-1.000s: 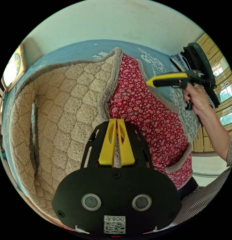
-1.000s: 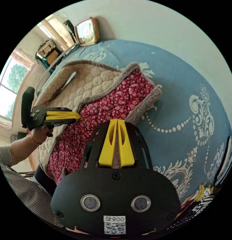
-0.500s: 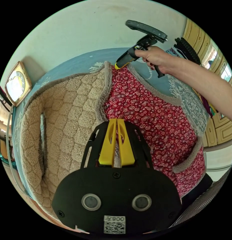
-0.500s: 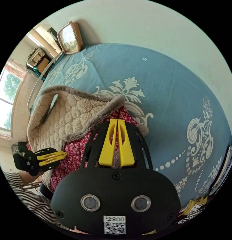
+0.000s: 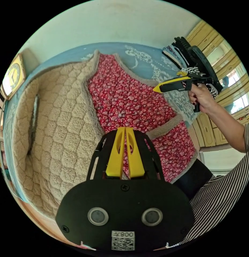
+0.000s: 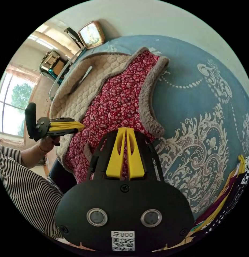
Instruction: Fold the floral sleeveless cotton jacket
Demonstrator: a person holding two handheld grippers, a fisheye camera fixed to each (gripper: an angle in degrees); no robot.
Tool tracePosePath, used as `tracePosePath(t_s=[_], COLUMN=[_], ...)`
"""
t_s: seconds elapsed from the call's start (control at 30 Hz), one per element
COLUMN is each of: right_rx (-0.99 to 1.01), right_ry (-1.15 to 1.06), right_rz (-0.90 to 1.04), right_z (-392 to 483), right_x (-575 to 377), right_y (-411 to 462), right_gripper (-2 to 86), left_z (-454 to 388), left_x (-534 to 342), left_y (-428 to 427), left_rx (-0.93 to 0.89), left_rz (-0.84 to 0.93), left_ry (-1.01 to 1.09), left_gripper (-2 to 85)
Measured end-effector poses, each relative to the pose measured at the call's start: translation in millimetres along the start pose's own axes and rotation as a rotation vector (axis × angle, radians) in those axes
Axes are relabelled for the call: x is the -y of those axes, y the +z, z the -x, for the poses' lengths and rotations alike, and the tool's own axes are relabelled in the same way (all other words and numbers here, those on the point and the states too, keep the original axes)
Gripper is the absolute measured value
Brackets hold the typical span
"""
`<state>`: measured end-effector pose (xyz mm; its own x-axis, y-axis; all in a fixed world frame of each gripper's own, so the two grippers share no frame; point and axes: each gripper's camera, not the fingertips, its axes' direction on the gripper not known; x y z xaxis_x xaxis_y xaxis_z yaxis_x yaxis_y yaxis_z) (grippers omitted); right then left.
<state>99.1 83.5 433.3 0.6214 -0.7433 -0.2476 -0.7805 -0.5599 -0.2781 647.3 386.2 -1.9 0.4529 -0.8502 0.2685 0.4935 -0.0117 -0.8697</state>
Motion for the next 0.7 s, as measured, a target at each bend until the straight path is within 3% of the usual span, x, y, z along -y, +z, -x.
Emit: tracePosePath(t_s=[0.13,0.23,0.43,0.5,0.57,0.7], right_rx=[-0.063,-0.094,-0.164,-0.142,-0.189,-0.166], right_ry=[-0.146,-0.206,-0.251,-0.286,-0.334,-0.275], right_rz=[-0.018,0.252,0.173,0.164,0.275,0.314], right_z=[71,103,162,185,208,219], right_x=[-12,-18,14,17,20,43], right_y=[-29,34,-1,-5,28,32], right_gripper=[0.1,0.1,0.1,0.1,0.1,0.2], left_z=[13,27,80,96,114,167], left_x=[-45,-67,-133,-157,-183,-234], left_y=[7,21,-42,-36,-8,-54], left_rx=[-0.080,-0.080,-0.143,-0.200,-0.216,-0.324], left_rz=[0.061,0.093,-0.019,0.008,0.133,-0.103], left_ry=[-0.030,-0.061,-0.105,-0.134,-0.167,-0.330], left_gripper=[0.2,0.2,0.1,0.2,0.3,0.5])
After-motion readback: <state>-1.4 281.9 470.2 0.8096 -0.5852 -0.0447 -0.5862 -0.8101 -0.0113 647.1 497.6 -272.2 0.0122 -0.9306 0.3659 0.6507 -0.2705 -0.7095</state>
